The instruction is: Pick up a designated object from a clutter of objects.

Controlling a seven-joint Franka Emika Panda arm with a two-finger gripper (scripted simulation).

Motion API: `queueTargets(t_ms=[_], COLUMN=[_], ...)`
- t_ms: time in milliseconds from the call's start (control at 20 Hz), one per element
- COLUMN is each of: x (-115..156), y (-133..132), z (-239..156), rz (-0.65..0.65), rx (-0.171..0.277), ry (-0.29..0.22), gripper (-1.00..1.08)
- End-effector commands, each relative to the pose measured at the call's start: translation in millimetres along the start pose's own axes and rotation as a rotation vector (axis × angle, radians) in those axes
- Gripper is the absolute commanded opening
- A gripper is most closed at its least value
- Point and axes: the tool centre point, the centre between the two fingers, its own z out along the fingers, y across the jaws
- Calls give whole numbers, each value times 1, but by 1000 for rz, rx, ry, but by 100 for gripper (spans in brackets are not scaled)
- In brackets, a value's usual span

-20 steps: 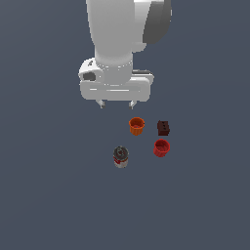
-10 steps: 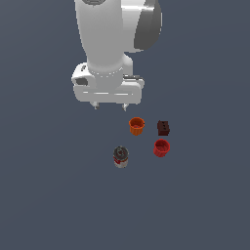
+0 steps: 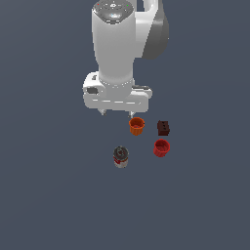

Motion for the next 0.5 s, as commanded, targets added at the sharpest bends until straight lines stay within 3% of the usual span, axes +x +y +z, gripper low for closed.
queueTargets(t_ms=[0, 450], x=[5, 21], y=[-13, -81], z=[10, 64], rz=[16, 101], rx=[-3, -4], ry=[5, 34], gripper=[100, 100])
